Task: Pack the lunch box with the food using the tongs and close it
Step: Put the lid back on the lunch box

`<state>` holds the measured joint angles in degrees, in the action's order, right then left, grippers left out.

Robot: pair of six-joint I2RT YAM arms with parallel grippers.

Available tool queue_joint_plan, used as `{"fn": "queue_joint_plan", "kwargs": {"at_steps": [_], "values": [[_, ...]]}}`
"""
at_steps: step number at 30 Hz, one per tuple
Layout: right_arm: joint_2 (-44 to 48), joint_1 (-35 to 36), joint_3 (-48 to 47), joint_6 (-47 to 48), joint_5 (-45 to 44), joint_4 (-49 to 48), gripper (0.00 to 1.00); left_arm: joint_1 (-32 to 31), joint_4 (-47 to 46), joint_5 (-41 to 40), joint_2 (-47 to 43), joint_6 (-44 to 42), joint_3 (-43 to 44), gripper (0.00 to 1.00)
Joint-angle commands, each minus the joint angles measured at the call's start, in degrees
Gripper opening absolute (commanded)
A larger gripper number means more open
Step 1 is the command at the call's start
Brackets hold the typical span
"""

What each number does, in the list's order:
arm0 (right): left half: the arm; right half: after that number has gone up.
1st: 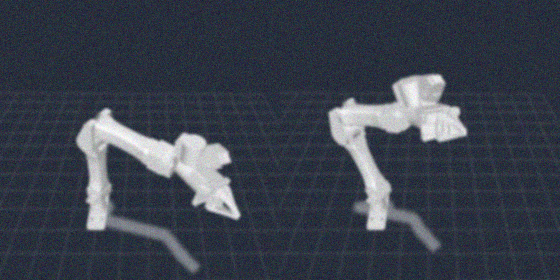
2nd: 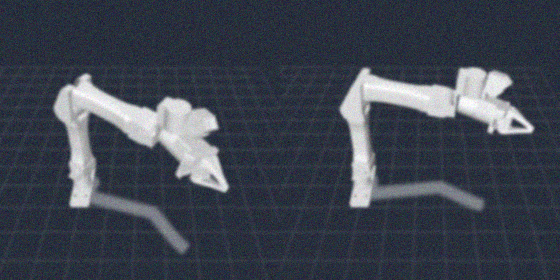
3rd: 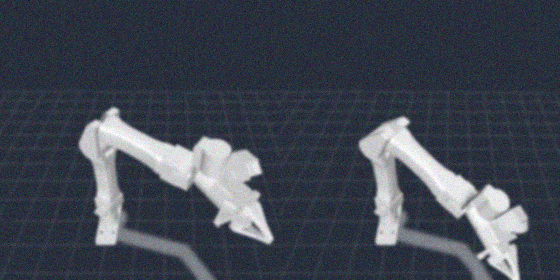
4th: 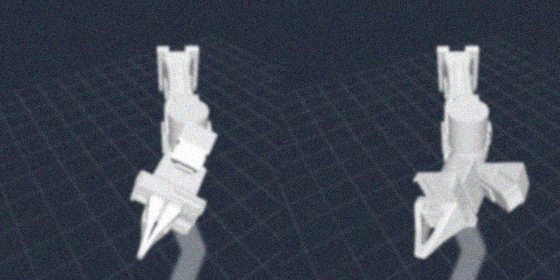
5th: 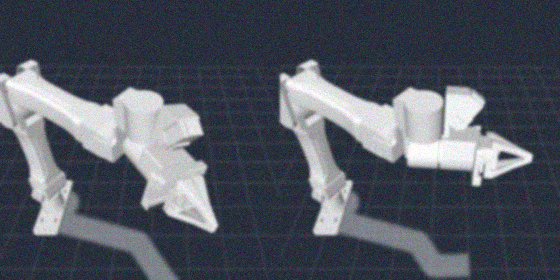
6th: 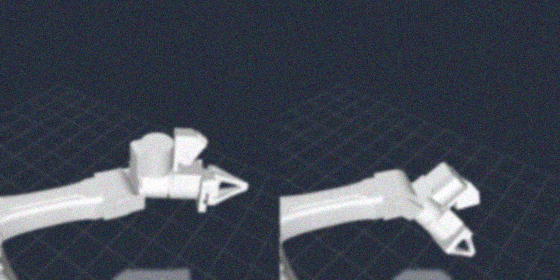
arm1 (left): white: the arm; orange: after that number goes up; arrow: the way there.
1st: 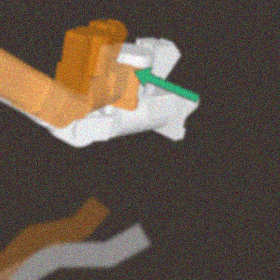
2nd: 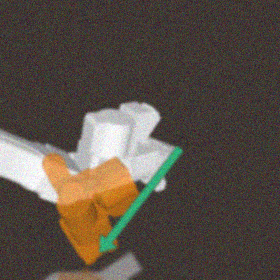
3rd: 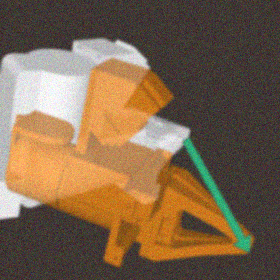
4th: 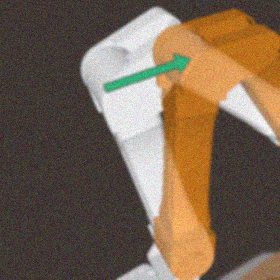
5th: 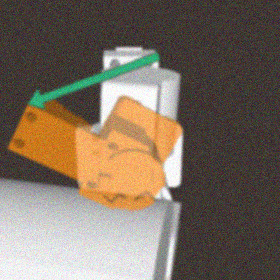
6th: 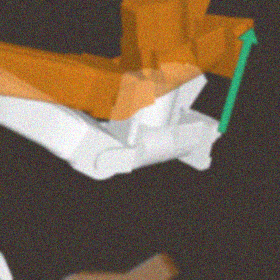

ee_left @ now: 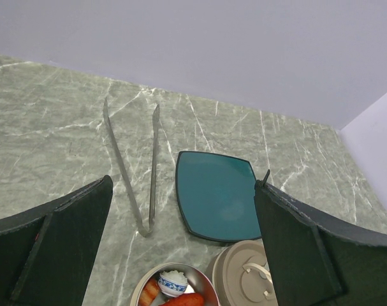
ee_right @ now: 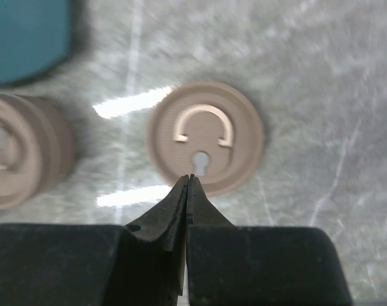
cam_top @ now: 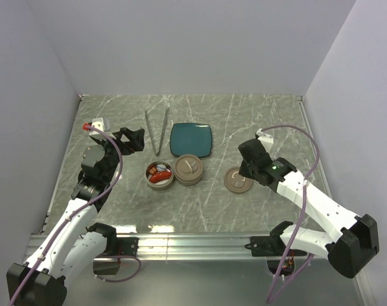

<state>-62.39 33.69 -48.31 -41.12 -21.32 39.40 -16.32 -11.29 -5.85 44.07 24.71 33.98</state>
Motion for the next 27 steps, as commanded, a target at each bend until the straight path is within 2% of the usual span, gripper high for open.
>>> {"fn": "queue_joint_plan", "kwargs": {"at_steps": [1,8,9,11,12,15,22,27], "values": [[-0.27,0.67,-4.59,2.19,-1.00,-0.81,0.00,0.23,-1.63,0.66,-0.30,-0.01,-0.23,0.99],[-4.49,0.15,0.66,-1.49,-2.06,-1.95,0.02,0.23,-1.72,1.01,0.05,-0.01,-0.23,0.99],[-4.67,-0.20,1.55,-2.20,-1.88,-2.39,0.11,0.32,-1.63,1.01,0.13,0.08,-0.23,0.99],[-4.84,-0.29,4.53,-4.04,-1.53,-3.62,0.18,0.32,-1.63,1.01,0.13,-0.01,-0.14,1.00],[-4.76,-0.29,5.24,-4.66,-1.70,-3.80,0.25,0.32,-1.63,1.01,0.13,-0.01,-0.14,0.99],[-4.58,-0.47,8.14,-7.03,-1.97,-4.07,0.35,0.32,-1.81,1.19,0.22,-0.10,-0.23,1.00],[-2.82,-0.38,14.21,-10.47,-1.53,-6.96,0.39,0.32,-1.81,1.19,0.31,-0.10,-0.23,1.00],[-5.02,-0.47,13.95,-10.38,-2.23,-9.25,0.39,0.32,-1.89,1.19,0.40,-0.01,-0.14,0.99]]}}
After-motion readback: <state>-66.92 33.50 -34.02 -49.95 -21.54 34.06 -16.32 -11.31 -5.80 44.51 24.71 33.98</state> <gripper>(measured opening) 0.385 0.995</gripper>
